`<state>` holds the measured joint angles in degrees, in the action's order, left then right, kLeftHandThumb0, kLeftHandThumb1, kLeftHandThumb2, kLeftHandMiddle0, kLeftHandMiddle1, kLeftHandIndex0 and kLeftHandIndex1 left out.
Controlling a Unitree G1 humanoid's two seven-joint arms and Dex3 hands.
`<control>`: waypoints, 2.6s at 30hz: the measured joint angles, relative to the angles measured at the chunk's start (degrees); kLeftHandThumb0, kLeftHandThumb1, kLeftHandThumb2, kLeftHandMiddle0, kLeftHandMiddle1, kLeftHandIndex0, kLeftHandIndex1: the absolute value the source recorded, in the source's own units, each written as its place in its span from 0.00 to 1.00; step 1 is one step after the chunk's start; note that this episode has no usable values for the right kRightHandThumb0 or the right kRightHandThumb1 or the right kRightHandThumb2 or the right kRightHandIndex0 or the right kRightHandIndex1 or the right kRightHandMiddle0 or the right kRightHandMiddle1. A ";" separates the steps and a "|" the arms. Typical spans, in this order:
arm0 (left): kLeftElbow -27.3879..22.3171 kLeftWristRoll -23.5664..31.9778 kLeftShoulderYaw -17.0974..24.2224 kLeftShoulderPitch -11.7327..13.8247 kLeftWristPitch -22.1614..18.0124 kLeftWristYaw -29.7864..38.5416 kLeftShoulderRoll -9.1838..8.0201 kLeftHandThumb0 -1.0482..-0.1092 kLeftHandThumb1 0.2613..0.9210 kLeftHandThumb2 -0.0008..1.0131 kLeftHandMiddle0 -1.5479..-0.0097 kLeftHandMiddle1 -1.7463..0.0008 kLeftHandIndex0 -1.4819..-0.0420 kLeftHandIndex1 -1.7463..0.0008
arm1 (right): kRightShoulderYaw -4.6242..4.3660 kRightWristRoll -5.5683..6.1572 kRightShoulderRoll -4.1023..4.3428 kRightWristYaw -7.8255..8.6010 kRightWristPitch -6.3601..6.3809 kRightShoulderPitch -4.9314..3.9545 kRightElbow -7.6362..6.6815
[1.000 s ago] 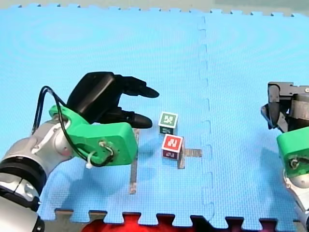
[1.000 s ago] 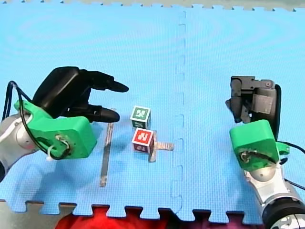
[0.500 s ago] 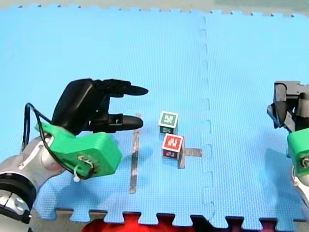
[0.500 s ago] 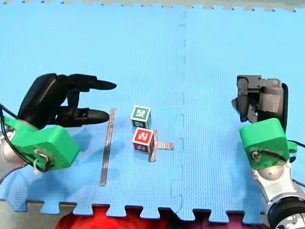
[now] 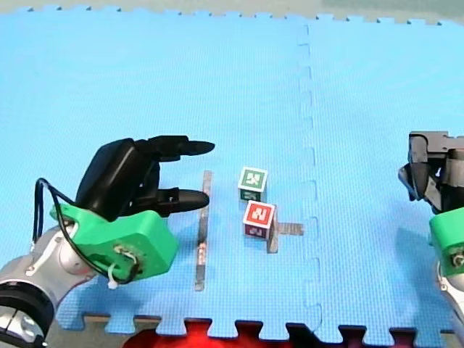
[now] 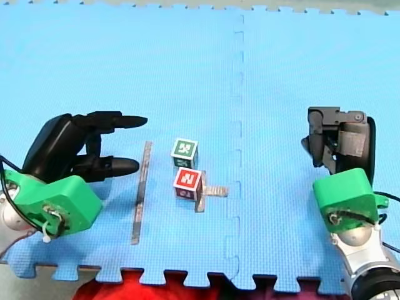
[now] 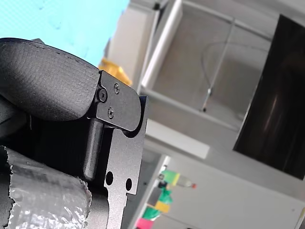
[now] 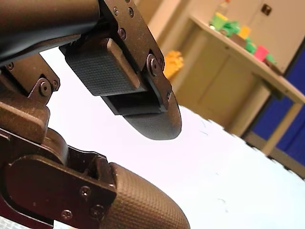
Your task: Stack cube left
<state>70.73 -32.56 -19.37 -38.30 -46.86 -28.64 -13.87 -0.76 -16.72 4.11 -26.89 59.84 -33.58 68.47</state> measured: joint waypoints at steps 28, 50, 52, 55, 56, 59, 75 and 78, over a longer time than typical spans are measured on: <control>3.69 -5.14 -6.26 -7.66 16.79 -3.26 6.48 0.07 0.82 0.02 0.37 0.00 0.49 1.00 | -1.38 -2.71 -0.61 -4.45 -0.12 1.63 -5.56; 3.80 -4.46 -7.74 -9.70 18.16 6.75 7.15 0.25 0.60 0.00 0.42 0.00 0.59 0.99 | -1.21 -2.75 -0.49 -5.14 0.02 2.58 -7.10; 3.81 -4.20 -7.65 -9.76 18.11 6.93 7.40 0.34 0.55 0.00 0.42 0.00 0.59 0.99 | -1.20 -2.75 -0.39 -5.13 0.09 2.63 -7.10; 3.82 -4.02 -7.57 -10.04 18.11 7.12 7.65 0.40 0.54 0.01 0.43 0.00 0.58 0.99 | -1.16 -2.72 -0.31 -5.10 0.20 2.67 -7.12; 3.82 -4.00 -7.56 -10.11 18.11 7.17 7.69 0.41 0.54 0.01 0.43 0.00 0.58 0.99 | -1.15 -2.71 -0.31 -5.10 0.21 2.68 -7.14; 3.81 -3.94 -7.54 -10.24 18.11 7.44 7.85 0.44 0.54 0.00 0.44 0.00 0.56 0.98 | -1.09 -2.71 -0.29 -5.15 0.21 2.72 -7.32; 3.21 -2.82 -6.97 -8.73 11.79 4.16 8.95 0.57 0.63 0.01 0.43 0.00 0.31 0.98 | -0.75 -3.09 0.26 -5.86 0.08 3.92 -9.90; 3.23 -2.92 -7.05 -8.44 11.38 3.08 9.14 0.55 0.64 0.01 0.43 0.00 0.29 0.97 | -0.70 -3.13 0.32 -5.88 0.06 4.26 -10.57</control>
<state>73.95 -35.48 -26.42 -46.74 -35.48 -25.57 -4.74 -1.45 -19.85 4.43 -32.77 59.90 -29.32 57.90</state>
